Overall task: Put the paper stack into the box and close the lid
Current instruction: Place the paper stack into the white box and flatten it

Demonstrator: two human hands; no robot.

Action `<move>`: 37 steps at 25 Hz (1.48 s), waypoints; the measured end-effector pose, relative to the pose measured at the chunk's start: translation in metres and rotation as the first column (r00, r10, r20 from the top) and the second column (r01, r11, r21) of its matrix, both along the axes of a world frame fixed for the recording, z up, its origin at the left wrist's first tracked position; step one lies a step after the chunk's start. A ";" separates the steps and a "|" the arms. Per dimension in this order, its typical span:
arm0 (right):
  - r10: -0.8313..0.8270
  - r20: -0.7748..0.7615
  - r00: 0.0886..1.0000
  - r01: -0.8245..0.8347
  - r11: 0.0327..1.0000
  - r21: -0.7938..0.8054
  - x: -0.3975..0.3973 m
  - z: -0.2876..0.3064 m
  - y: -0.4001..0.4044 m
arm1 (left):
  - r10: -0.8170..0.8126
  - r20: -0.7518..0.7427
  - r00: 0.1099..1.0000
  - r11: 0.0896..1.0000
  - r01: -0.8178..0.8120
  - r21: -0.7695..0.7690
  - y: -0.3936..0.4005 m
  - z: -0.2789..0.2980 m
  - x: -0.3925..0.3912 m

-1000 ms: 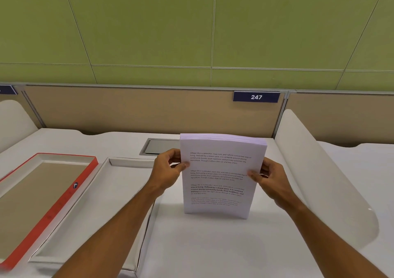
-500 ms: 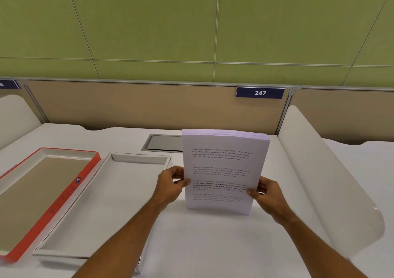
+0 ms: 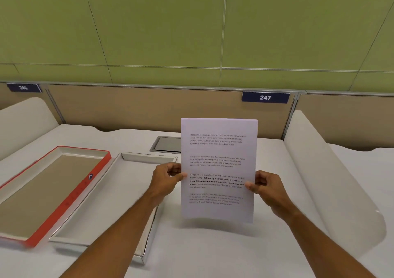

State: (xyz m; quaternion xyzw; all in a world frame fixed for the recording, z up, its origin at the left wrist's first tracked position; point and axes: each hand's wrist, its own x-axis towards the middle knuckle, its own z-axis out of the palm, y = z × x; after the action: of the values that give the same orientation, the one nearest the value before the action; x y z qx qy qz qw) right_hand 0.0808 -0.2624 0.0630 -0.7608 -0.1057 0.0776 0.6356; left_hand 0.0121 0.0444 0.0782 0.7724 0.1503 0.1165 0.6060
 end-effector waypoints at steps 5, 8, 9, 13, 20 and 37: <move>0.073 -0.014 0.997 -0.072 0.995 0.069 -0.004 0.025 0.033 | 0.043 0.015 0.999 0.987 -0.040 -0.155 0.028 0.020 -0.019; 0.093 -0.056 0.994 -0.087 0.991 0.099 -0.010 0.033 0.063 | 0.054 -0.013 0.998 0.987 -0.056 -0.154 0.057 0.026 -0.028; 0.096 -0.075 0.993 -0.088 0.991 0.102 -0.012 0.034 0.075 | 0.055 -0.028 0.998 0.987 -0.058 -0.152 0.069 0.027 -0.030; 0.070 -0.145 0.987 -0.060 0.996 0.072 -0.024 0.031 0.133 | 0.043 -0.089 0.995 0.988 -0.056 -0.147 0.123 0.026 -0.038; -0.079 -0.309 0.948 0.055 0.995 -0.084 -0.052 0.011 0.246 | 0.011 -0.315 0.949 0.985 -0.064 -0.159 0.228 -0.001 -0.039; -0.298 -0.409 0.863 0.094 0.889 -0.449 -0.060 -0.030 0.348 | 0.063 -0.559 0.827 0.993 0.006 0.120 0.284 -0.040 -0.025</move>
State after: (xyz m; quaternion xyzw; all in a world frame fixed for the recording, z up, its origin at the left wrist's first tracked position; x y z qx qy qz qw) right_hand 0.0207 0.0858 0.0333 -0.8433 0.1490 0.2124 0.4707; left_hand -0.0128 0.3288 0.0384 0.8041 0.3261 -0.0980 0.4872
